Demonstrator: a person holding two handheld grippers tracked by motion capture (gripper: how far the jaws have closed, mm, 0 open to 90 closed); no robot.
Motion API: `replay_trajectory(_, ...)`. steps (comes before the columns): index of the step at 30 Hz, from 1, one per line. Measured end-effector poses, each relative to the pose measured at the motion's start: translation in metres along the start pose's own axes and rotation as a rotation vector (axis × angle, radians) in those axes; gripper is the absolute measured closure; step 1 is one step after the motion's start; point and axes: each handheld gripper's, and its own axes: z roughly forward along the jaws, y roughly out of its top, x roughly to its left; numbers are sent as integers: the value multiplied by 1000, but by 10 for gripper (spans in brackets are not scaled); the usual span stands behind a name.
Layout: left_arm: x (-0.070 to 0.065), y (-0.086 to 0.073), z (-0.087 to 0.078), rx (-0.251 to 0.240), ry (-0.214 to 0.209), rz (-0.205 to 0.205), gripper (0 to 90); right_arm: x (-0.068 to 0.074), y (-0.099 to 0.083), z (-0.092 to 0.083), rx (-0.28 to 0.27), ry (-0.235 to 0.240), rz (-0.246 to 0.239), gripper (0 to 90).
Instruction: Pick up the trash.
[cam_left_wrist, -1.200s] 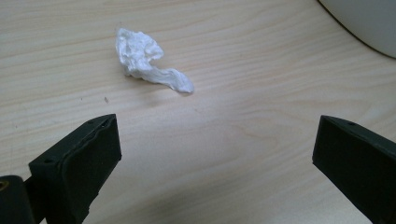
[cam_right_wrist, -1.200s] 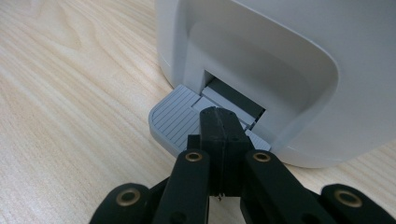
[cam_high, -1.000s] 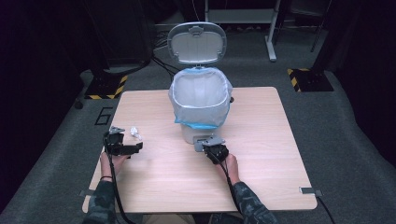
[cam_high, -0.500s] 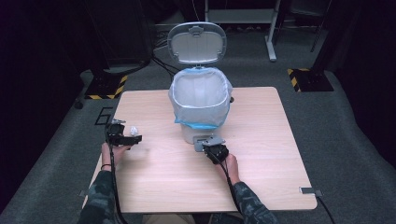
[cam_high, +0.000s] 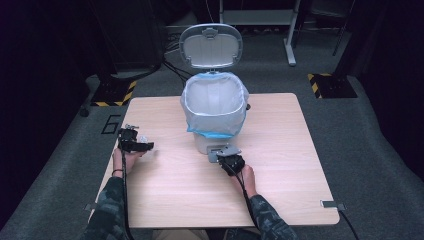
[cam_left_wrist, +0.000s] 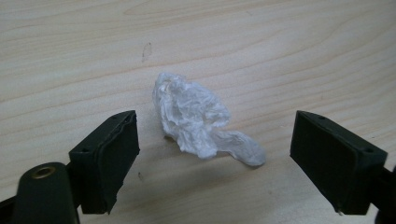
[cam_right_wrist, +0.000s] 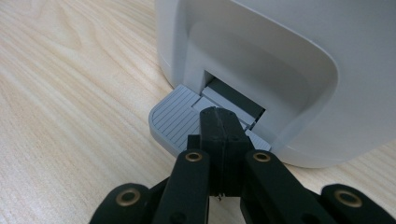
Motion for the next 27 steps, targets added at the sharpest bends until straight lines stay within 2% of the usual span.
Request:
replay_trajectory(2,0,0,2,-3,-5,8,192,0,0,0,2,0,3,900)
replay_trajectory(3,1,1,3,-1,5,14,233,0,0,0,2,0,3,900)
replay_trajectory(5,1,1,5,-2,0,5,293,0,0,0,0,0,0,900)
replay_trajectory(10,0,1,8,8,17,27,473,0,0,0,2,-1,3,900)
replay_trajectory(12,-1,0,8,4,20,26,530,0,0,0,2,-1,2,900)
replay_trajectory(13,-1,0,8,-1,17,27,530,0,0,0,2,-1,2,900)
replay_trajectory(15,-2,0,7,1,24,31,630,0,0,0,1,1,0,900)
replay_trajectory(18,-5,-1,7,-9,15,35,719,0,0,0,2,-1,1,900)
replay_trajectory(22,-7,-2,6,-8,17,39,781,0,0,0,3,-2,5,900)
replay_trajectory(27,-8,-4,2,-4,5,32,796,0,0,-1,3,-2,6,900)
